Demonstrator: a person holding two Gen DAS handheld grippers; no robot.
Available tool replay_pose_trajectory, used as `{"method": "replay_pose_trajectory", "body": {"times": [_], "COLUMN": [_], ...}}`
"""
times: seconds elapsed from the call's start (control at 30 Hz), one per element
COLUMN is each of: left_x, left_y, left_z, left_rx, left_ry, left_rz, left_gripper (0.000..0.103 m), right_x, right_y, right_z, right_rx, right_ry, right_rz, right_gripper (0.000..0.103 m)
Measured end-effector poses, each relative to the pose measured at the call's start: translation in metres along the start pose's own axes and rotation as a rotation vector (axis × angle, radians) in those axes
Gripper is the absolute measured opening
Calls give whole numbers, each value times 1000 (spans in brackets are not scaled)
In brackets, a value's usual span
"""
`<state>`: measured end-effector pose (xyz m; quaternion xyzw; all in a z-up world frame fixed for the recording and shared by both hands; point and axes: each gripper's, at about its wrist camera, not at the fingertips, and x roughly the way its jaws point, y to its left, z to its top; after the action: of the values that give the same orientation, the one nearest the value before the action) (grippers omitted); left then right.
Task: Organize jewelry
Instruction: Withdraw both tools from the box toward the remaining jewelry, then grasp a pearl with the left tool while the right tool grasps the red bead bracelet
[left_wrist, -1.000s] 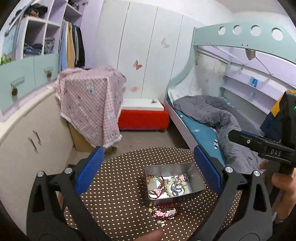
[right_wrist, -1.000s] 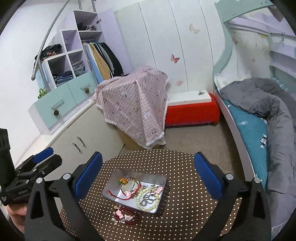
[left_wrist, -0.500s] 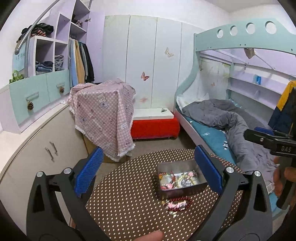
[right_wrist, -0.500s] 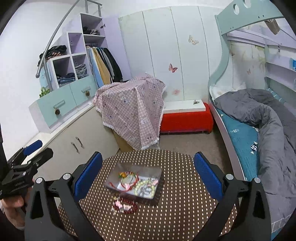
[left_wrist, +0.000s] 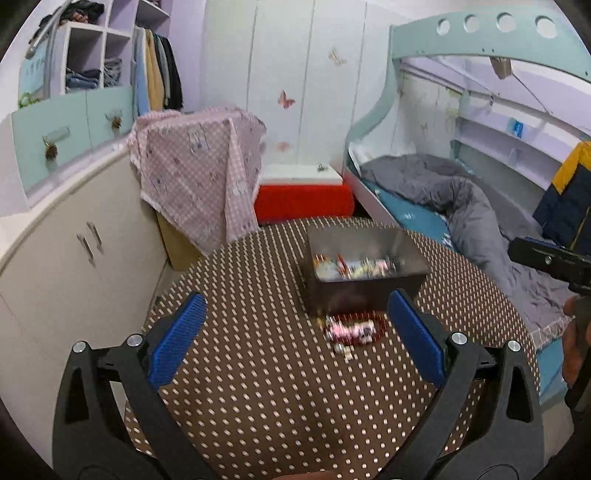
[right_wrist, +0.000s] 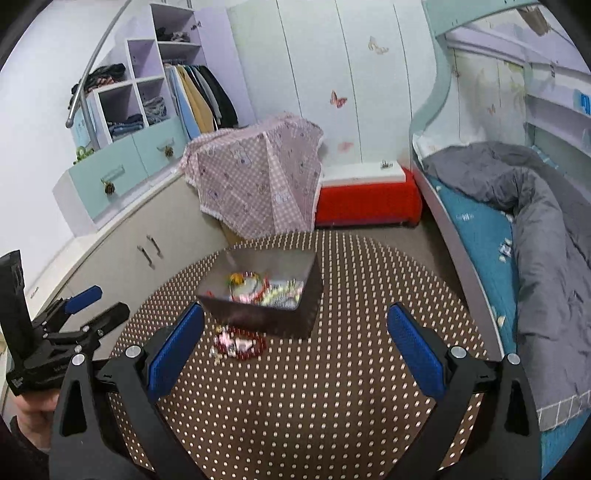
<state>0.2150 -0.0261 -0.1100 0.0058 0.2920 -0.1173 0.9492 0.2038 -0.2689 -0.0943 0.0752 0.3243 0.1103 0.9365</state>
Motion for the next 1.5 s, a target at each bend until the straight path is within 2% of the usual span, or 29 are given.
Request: {"method": "replay_pose_trajectory", "body": {"times": [0.17, 0.4, 0.43, 0.6, 0.67, 0.73, 0.77, 0.8, 0.87, 0.97, 1.1, 1.13, 1.23, 1.4, 1.5], "left_x": [23, 71, 76, 104, 104, 104, 103, 103, 101, 96, 92, 92, 90, 86, 86], "left_y": [-11, -28, -30, -32, -30, -28, -27, -26, -23, -16, -8, -8, -5, 2, 2], "left_z": [-25, -43, -45, -50, -48, -48, -48, -48, -49, -51, -54, -55, -55, -57, -59], "left_rx": [29, 87, 89, 68, 58, 53, 45, 43, 42, 24, 17, 15, 8, -5, -11], "left_ry": [71, 185, 198, 292, 288, 288, 287, 288, 288, 285, 277, 277, 276, 271, 271], "left_rz": [-9, -26, -31, -62, -74, -84, -102, -117, -133, -155, -147, -145, -140, -135, -135], "left_gripper": [97, 94, 86, 64, 53, 33, 30, 21, 14, 14, 14, 14, 14, 14, 14], "right_x": [17, 34, 36, 43, 45, 48, 49, 51, 54, 63, 79, 85, 103, 128, 136], "right_y": [-4, -8, -8, -10, -12, -11, -11, -10, -8, -1, 5, 6, 9, 21, 36], "right_z": [-18, -32, -33, -38, -40, -40, -40, -42, -43, -47, -48, -48, -47, -44, -46], "right_rx": [28, 39, 38, 35, 38, 36, 33, 29, 23, 1, 0, -5, 5, -5, -90], "right_ry": [59, 112, 118, 144, 151, 158, 162, 166, 175, 203, 222, 232, 257, 274, 283], "right_rz": [8, 23, 26, 33, 34, 39, 41, 44, 55, 65, 78, 79, 76, 56, -20], "right_gripper": [95, 95, 95, 95, 95, 95, 95, 95, 95, 95, 94, 90, 62, 42, 31]}}
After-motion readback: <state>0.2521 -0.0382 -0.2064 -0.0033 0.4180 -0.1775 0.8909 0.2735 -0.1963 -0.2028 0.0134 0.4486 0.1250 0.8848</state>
